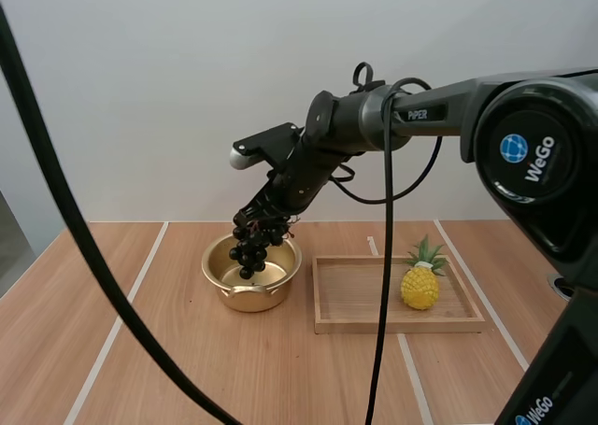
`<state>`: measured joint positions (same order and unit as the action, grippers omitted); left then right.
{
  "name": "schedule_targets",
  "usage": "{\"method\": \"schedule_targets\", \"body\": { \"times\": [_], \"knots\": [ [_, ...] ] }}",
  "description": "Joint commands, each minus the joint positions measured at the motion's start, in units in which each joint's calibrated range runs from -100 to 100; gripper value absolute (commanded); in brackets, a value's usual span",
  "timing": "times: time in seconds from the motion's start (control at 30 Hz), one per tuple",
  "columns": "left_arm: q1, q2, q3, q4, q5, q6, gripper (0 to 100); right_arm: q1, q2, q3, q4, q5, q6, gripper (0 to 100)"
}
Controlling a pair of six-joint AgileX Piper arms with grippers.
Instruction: Open the pot, put the grape inside, and close it
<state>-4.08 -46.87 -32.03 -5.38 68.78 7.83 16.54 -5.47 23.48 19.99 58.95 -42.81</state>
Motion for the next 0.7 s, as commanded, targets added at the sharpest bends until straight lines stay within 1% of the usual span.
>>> {"method": "schedule_targets", "body": {
  "times": [0.0, 0.3, 0.4, 0.67],
  "knots": [
    [-0.13, -0.3, -0.2, 0.0, -1.6, -0.2, 0, 1.0, 0.6, -0.5, -0.6, -1.4, 0.1, 0],
    [-0.13, -0.3, -0.2, 0.0, -1.6, -0.2, 0, 1.6, 1.2, -0.2, -1.2, 0.4, 1.1, 0],
    [-0.13, -0.3, -0.2, 0.0, -1.6, -0.2, 0, 1.6, 1.2, 1.4, -1.2, 0.4, 1.1, 0],
    [-0.13, -0.3, -0.2, 0.0, -1.6, -0.2, 0, 1.6, 1.2, 6.6, -1.6, -4.3, 0.7, 0]
  ]
}}
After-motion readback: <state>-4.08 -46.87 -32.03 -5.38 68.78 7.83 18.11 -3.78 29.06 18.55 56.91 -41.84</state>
